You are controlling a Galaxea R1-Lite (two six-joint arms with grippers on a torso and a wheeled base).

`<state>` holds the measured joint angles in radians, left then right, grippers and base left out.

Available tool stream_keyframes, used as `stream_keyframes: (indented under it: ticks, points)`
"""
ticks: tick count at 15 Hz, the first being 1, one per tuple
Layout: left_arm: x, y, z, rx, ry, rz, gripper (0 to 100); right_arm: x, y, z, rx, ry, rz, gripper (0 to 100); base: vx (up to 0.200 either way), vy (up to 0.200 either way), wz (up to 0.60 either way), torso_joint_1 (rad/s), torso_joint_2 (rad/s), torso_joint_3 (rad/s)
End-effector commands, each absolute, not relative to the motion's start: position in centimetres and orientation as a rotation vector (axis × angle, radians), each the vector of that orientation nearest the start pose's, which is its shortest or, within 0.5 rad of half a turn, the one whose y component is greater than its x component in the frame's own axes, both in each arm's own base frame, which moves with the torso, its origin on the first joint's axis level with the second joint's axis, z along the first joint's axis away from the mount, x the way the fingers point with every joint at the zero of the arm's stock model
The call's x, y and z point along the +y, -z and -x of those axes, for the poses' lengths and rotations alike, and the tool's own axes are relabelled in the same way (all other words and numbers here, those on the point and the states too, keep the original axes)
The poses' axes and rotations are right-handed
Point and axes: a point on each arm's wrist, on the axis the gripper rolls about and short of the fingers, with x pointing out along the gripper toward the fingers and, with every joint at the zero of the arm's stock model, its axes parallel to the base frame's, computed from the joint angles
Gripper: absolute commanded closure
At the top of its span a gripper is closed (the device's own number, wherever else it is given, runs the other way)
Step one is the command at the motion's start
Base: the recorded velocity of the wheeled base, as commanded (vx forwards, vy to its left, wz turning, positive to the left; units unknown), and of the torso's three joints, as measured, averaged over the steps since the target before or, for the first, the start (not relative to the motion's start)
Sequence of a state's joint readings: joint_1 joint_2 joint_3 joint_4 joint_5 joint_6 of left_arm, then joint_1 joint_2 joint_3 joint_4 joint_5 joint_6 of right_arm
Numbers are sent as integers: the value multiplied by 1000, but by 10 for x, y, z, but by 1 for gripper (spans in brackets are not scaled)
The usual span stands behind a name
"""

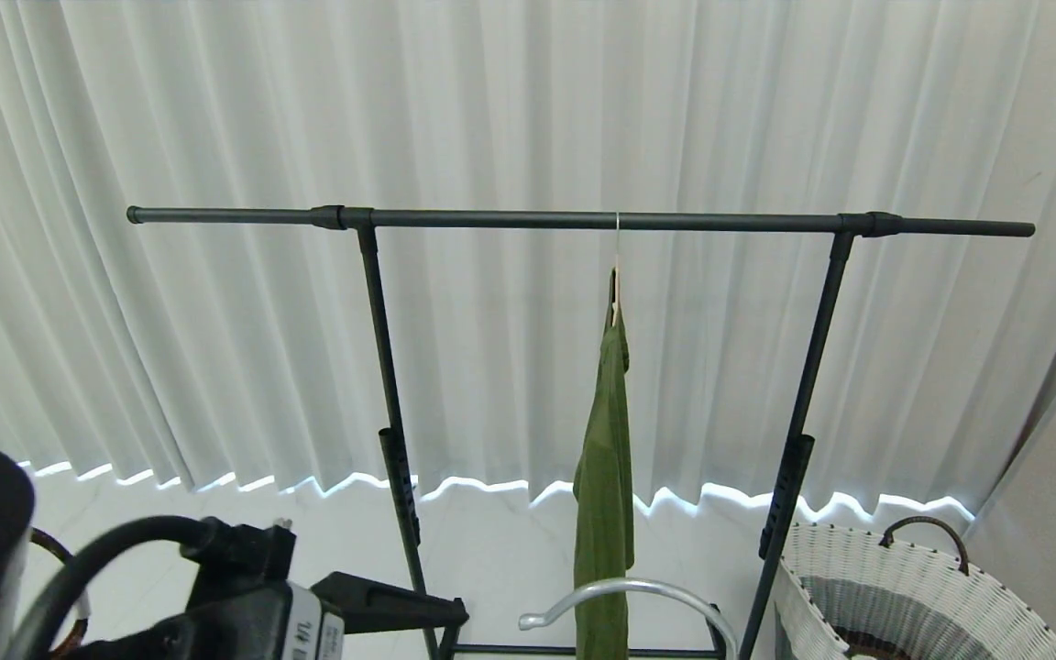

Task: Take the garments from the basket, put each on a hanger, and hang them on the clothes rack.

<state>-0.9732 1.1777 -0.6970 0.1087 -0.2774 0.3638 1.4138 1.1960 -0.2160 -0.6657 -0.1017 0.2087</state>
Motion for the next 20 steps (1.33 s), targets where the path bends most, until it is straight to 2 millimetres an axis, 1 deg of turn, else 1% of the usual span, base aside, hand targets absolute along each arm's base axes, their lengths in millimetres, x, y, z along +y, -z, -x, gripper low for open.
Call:
stream_keyframes:
  ticks: [1,4,5,8,13,14,16,18,19,20]
  points:
    - [-143,-196,-86,419,1356,-535,0,149,-144,-25,385,-1267,61,100,0,0,0,0,0,0]
    - [-142,-192,-85,438,1358,-540,0,149,-145,-25,381,-1268,58,100,0,0,0,0,0,0]
    - [-142,-190,-85,444,1358,-542,100,149,-146,-25,378,-1269,55,100,0,0,0,0,0,0]
    - [-142,-188,-85,456,1358,-545,100,152,-150,-26,366,-1269,43,100,0,0,0,0,0,0]
    - [-141,-186,-84,463,1353,-548,100,152,-151,-26,363,-1269,41,100,0,0,0,0,0,0]
    - [-140,-185,-85,466,1346,-547,100,151,-150,-26,363,-1269,43,0,0,0,0,0,0,0]
    - [-138,-184,-86,470,1326,-549,100,150,-148,-26,369,-1259,50,0,0,0,0,0,0,0]
    - [-134,-181,-86,477,1267,-572,100,148,-146,-32,368,-1196,52,0,0,0,0,0,0,0]
    - [-128,-177,-85,484,1191,-603,100,146,-146,-40,361,-1121,45,0,0,0,0,0,0,0]
    - [-125,-173,-84,491,1145,-623,100,144,-146,-45,354,-1092,43,0,0,0,0,0,0,0]
